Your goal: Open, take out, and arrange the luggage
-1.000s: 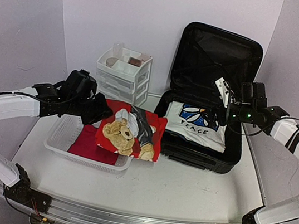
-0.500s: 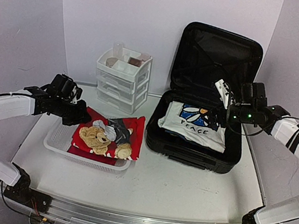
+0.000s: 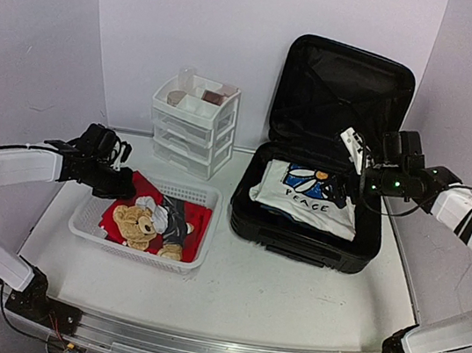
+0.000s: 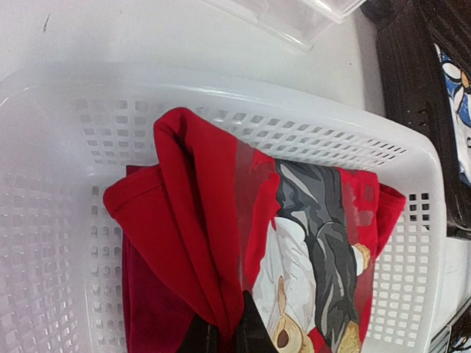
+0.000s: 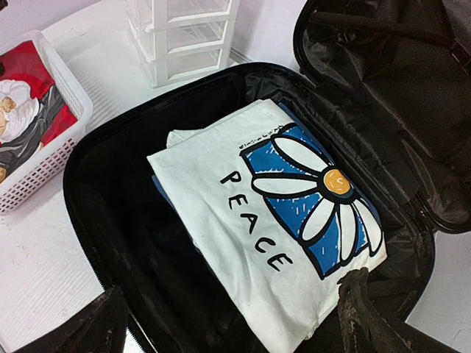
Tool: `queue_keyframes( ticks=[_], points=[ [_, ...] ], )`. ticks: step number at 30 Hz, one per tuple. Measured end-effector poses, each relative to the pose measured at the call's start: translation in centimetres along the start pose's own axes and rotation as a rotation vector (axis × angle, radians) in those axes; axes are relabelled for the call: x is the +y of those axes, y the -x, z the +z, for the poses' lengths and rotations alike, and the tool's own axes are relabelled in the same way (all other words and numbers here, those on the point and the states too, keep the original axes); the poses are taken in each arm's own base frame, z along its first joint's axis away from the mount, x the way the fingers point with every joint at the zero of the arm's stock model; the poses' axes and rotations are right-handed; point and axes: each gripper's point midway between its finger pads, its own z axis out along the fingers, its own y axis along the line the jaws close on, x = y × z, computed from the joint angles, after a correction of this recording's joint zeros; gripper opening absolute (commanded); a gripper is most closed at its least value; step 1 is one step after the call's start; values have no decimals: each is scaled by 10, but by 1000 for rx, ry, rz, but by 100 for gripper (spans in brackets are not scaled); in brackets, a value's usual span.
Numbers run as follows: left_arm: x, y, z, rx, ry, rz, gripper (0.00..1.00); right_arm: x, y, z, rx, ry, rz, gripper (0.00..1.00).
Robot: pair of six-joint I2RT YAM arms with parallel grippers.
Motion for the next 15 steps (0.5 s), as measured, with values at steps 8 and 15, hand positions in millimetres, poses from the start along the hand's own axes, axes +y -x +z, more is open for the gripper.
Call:
queue_keyframes(
  ticks=[8,15],
  points=[
    [28,-11,13,30,115,-26,0,-1,5,-3,-9,-3,-10,98],
    [42,-14,14,36,191,-22,17,-1,3,1,0,1,-15,98]
  ],
)
